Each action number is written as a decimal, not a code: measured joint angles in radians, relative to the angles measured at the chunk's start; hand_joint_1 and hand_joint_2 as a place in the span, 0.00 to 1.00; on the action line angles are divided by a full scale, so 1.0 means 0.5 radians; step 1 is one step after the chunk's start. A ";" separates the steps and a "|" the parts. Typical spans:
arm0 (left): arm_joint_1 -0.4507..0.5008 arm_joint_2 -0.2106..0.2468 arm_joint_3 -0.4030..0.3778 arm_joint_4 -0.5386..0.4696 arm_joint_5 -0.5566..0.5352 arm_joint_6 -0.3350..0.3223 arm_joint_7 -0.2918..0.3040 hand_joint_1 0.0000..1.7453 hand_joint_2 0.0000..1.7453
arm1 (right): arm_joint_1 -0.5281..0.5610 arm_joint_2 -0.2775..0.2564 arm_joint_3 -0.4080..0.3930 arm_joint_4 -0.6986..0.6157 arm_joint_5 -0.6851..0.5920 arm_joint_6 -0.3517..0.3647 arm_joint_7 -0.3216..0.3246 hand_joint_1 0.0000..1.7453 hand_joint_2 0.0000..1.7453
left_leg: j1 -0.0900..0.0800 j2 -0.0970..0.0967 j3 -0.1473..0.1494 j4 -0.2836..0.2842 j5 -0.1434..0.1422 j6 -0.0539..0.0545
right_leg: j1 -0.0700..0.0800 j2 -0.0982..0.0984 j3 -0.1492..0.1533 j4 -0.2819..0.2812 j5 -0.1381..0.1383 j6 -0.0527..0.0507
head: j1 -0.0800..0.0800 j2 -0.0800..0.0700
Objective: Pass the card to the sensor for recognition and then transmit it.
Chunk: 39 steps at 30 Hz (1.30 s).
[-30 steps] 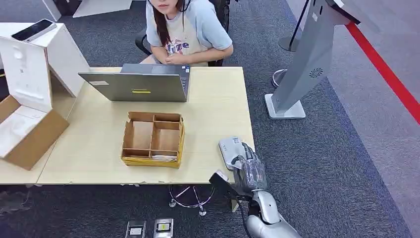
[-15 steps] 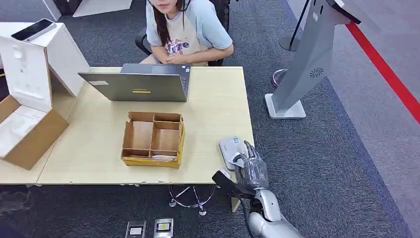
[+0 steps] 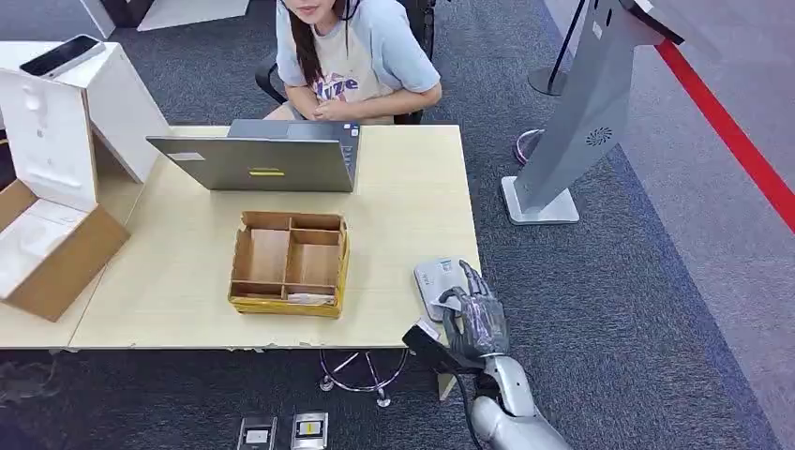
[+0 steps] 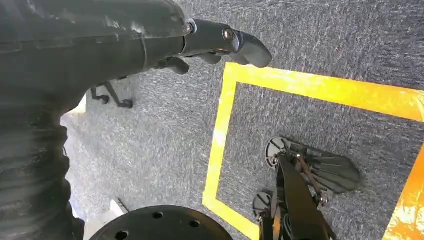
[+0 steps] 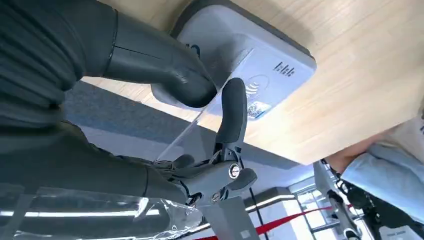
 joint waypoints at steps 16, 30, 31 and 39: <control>-0.002 0.011 -0.046 0.000 0.011 -0.002 0.000 0.00 1.00 | -0.086 0.137 -0.087 0.178 -0.076 0.000 -0.103 1.00 1.00 | 0.000 0.000 -0.002 0.000 0.000 0.000 | 0.000 0.000 -0.002 0.000 0.000 0.000 | 0.000 0.000; -0.002 0.011 -0.047 0.000 0.035 0.011 0.000 0.00 1.00 | -0.146 0.175 -0.087 0.276 -0.031 0.000 -0.131 1.00 1.00 | 0.000 0.000 -0.003 0.000 0.000 0.000 | 0.000 0.000 -0.002 0.000 0.000 0.000 | 0.000 0.000; -0.002 0.011 -0.047 0.000 0.036 0.011 0.000 0.00 1.00 | -0.148 0.175 -0.087 0.279 -0.012 0.000 -0.131 1.00 1.00 | 0.000 0.000 -0.003 0.000 0.000 0.000 | 0.000 0.000 -0.002 0.000 0.000 0.000 | 0.000 0.000; -0.001 0.011 -0.048 0.000 0.056 0.014 0.000 0.00 1.00 | -0.148 0.192 -0.156 0.253 0.222 -0.002 -0.204 1.00 1.00 | 0.000 0.000 -0.003 0.000 0.000 0.000 | 0.000 0.000 -0.003 0.000 0.000 0.000 | 0.000 0.000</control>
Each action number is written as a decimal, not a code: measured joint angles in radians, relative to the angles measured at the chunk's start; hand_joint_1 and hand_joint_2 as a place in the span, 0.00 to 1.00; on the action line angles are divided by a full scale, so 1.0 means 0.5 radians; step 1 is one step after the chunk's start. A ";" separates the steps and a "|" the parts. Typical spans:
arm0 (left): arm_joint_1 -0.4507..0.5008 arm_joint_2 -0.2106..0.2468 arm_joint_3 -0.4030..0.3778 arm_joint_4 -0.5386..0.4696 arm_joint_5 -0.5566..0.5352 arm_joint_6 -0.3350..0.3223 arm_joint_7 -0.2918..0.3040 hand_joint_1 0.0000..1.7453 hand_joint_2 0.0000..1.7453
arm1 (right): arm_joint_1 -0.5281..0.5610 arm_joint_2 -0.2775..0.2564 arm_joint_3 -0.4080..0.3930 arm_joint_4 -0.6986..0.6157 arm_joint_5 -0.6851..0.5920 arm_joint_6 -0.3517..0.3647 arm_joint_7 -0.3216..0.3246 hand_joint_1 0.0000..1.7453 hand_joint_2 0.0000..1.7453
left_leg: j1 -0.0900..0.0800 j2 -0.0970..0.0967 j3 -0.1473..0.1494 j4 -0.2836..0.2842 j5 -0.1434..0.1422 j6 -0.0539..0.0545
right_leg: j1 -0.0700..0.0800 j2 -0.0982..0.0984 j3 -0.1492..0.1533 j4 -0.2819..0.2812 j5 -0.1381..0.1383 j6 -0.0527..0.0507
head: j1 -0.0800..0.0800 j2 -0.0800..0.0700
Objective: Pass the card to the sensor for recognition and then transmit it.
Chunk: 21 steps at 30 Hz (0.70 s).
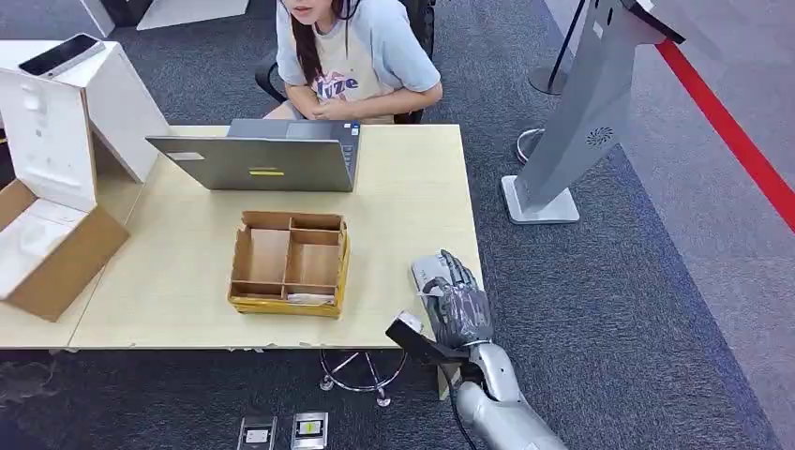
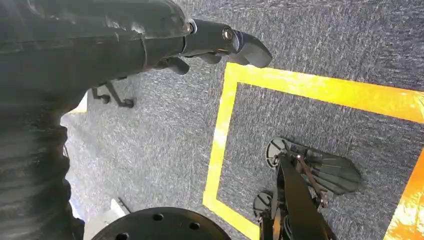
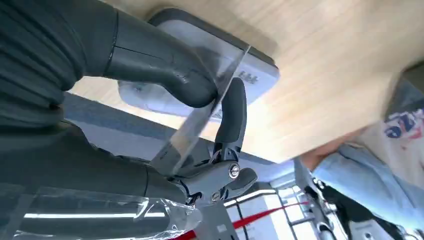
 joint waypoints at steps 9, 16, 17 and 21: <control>0.000 0.000 -0.007 0.000 0.022 0.002 0.000 0.00 1.00 | 0.028 0.077 -0.231 -0.242 0.147 -0.002 -0.203 1.00 1.00 | 0.000 0.000 0.000 0.000 0.000 0.000 | 0.000 0.000 0.000 0.000 0.000 0.000 | 0.000 0.000; 0.000 0.000 -0.034 0.000 0.043 0.002 -0.001 0.00 1.00 | 0.059 0.129 -0.316 -0.407 0.159 -0.001 -0.269 1.00 1.00 | 0.000 0.000 0.000 0.000 0.000 0.000 | 0.000 0.000 0.000 0.000 0.000 0.000 | -0.001 0.000; 0.000 0.000 -0.034 0.000 0.044 0.002 -0.001 0.00 1.00 | 0.064 0.135 -0.321 -0.427 0.159 -0.001 -0.270 1.00 1.00 | 0.000 0.000 0.000 0.000 0.000 0.000 | 0.000 0.000 0.000 0.000 0.000 0.000 | 0.001 0.000; 0.000 0.000 -0.037 0.000 0.050 0.002 -0.001 0.00 1.00 | 0.077 0.153 -0.345 -0.487 0.165 -0.001 -0.269 1.00 1.00 | 0.000 0.000 0.000 0.000 0.000 0.000 | 0.000 0.000 -0.001 0.000 0.000 0.000 | 0.000 0.000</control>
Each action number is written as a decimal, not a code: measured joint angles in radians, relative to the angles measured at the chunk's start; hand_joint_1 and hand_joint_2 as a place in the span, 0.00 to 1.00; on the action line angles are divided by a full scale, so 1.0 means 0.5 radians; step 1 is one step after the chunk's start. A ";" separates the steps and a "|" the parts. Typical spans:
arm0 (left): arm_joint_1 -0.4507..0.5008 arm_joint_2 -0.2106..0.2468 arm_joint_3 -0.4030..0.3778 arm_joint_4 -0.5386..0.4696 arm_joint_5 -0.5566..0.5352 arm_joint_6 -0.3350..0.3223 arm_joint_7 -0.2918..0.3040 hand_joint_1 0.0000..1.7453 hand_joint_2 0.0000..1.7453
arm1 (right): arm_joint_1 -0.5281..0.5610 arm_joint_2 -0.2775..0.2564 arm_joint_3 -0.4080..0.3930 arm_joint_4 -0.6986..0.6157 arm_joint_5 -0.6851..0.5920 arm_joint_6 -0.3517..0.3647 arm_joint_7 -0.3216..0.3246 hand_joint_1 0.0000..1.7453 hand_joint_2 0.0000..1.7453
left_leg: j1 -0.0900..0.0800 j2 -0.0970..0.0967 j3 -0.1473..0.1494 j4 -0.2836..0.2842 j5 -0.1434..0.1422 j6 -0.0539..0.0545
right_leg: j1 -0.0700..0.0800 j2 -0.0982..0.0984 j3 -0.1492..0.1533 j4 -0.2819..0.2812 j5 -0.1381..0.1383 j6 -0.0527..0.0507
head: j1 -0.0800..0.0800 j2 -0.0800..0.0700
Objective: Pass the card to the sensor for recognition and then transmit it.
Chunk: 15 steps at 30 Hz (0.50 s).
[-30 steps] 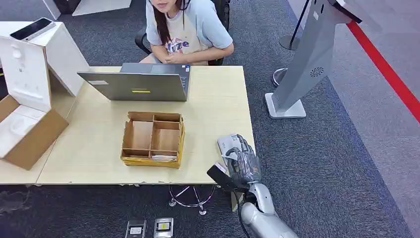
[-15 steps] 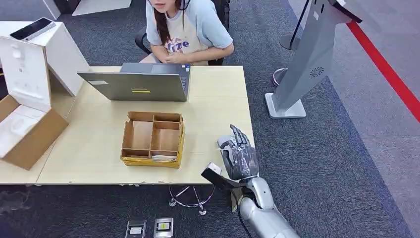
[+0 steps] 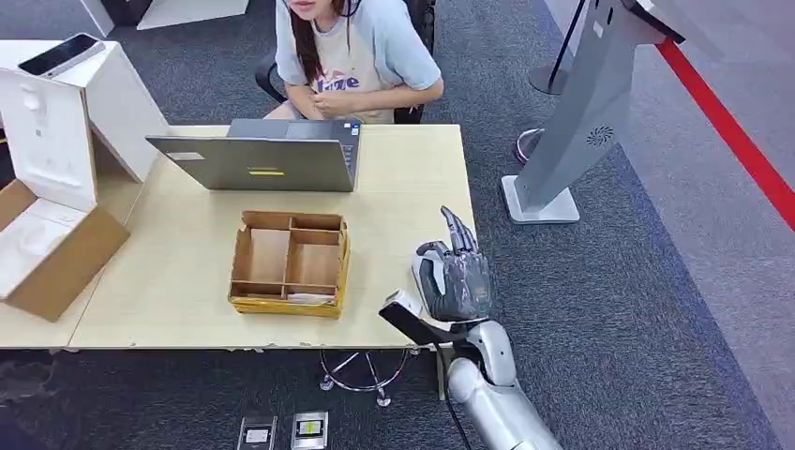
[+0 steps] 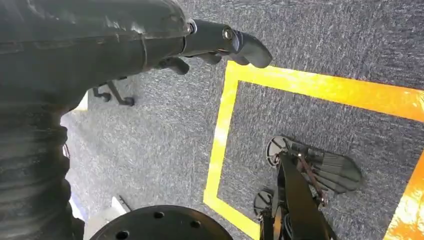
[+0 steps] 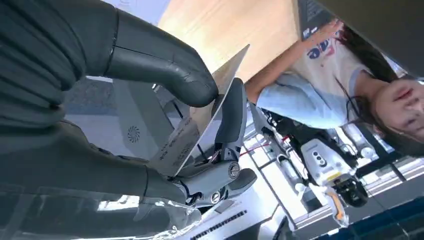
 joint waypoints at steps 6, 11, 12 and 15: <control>0.000 0.000 -0.004 0.000 0.009 0.000 -0.003 0.00 1.00 | 0.024 0.010 -0.016 -0.063 -0.002 0.000 0.004 1.00 1.00 | 0.000 0.000 0.000 0.000 0.000 0.000 | 0.000 0.000 0.000 0.000 0.000 0.000 | 0.000 0.000; 0.000 0.000 -0.010 0.000 0.011 -0.001 -0.003 0.00 1.00 | 0.032 0.012 -0.018 -0.111 -0.028 0.000 -0.020 1.00 1.00 | 0.000 0.000 0.000 0.000 0.000 0.000 | 0.000 0.000 0.000 0.000 0.000 0.000 | 0.000 0.000; 0.000 0.000 -0.011 0.000 0.012 -0.002 -0.003 0.00 1.00 | 0.032 0.012 -0.017 -0.123 -0.043 0.001 -0.026 1.00 1.00 | 0.000 0.000 0.000 0.000 0.000 0.000 | 0.000 0.000 0.000 0.000 0.000 0.000 | 0.000 0.000; 0.000 0.000 -0.013 0.000 0.011 -0.004 -0.003 0.00 1.00 | 0.027 0.020 -0.016 -0.151 -0.060 0.002 -0.029 1.00 1.00 | 0.000 0.000 -0.001 0.000 0.000 0.000 | 0.000 0.000 0.000 0.000 0.000 0.000 | 0.000 0.000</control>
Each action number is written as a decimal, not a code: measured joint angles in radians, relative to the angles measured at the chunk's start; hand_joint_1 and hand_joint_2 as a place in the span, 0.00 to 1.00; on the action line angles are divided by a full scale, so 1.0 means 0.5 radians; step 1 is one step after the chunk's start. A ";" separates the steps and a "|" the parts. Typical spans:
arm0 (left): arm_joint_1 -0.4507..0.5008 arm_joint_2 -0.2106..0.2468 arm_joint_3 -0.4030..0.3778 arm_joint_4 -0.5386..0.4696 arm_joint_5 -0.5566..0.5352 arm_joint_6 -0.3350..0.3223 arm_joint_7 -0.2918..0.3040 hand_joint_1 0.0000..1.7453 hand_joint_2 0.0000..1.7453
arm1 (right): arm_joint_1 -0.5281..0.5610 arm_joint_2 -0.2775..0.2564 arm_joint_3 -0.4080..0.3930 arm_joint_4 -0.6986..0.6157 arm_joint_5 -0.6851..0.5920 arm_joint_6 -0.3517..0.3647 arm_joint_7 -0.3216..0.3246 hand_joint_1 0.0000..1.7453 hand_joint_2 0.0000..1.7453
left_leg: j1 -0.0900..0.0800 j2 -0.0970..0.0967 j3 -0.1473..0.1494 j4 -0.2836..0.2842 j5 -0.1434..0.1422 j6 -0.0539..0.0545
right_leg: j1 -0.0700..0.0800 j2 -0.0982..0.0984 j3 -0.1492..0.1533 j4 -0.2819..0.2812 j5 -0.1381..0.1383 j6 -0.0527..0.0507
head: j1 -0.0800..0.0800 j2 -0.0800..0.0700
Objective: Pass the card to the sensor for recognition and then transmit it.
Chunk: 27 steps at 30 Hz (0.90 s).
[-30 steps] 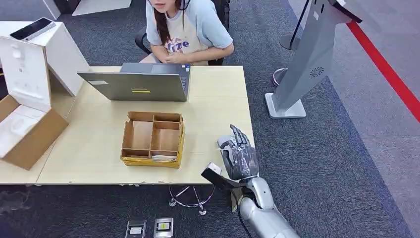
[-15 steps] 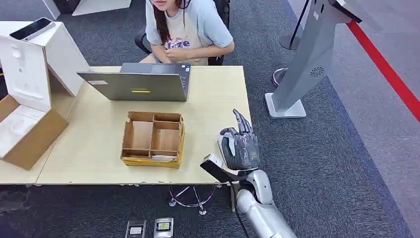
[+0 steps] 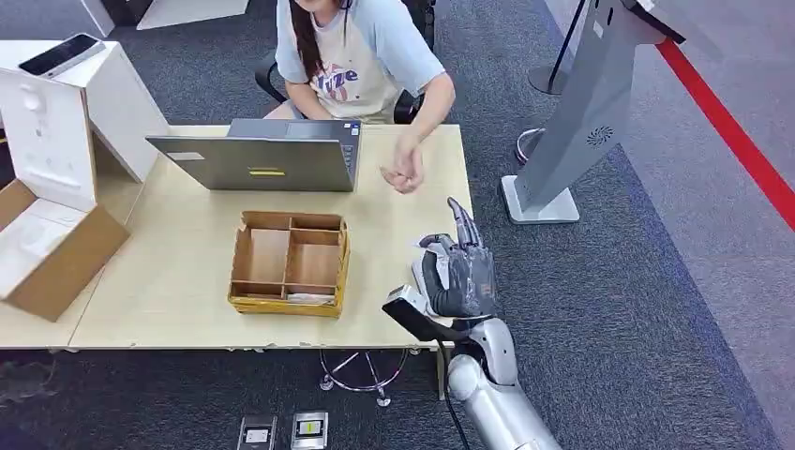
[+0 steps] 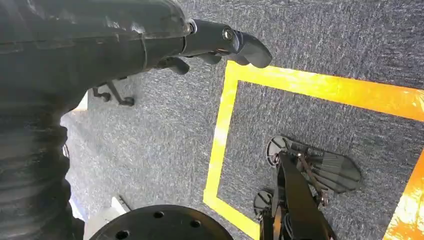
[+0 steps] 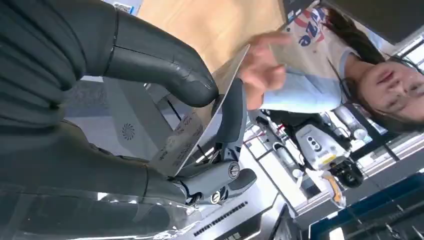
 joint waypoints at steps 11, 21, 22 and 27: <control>-0.004 0.000 -0.024 0.000 -0.013 -0.024 -0.023 0.00 1.00 | -0.248 0.076 0.124 0.037 -0.161 0.004 0.078 1.00 1.00 | 0.000 0.000 -0.001 0.000 0.000 0.000 | 0.000 0.000 0.000 0.001 0.000 0.000 | 0.000 0.000; -0.008 0.001 -0.065 0.000 -0.012 -0.024 -0.042 0.00 1.00 | -0.560 0.182 0.359 0.407 -0.301 0.005 0.117 1.00 1.00 | 0.000 -0.002 -0.004 0.000 0.001 -0.001 | 0.001 -0.002 -0.003 0.002 0.000 0.000 | 0.000 0.000; -0.008 0.001 -0.066 0.000 -0.011 -0.025 -0.043 0.00 1.00 | -0.578 0.190 0.375 0.441 -0.314 0.006 0.117 1.00 1.00 | 0.000 -0.002 -0.004 0.000 0.001 -0.001 | 0.001 -0.002 -0.003 0.002 0.000 0.000 | 0.000 0.000; -0.008 0.002 -0.082 0.000 0.002 -0.045 -0.042 0.00 1.00 | -0.631 0.211 0.457 0.574 -0.359 0.005 0.146 1.00 1.00 | 0.000 -0.003 -0.005 0.000 0.001 -0.001 | 0.000 -0.002 -0.003 0.002 0.000 0.000 | 0.001 0.000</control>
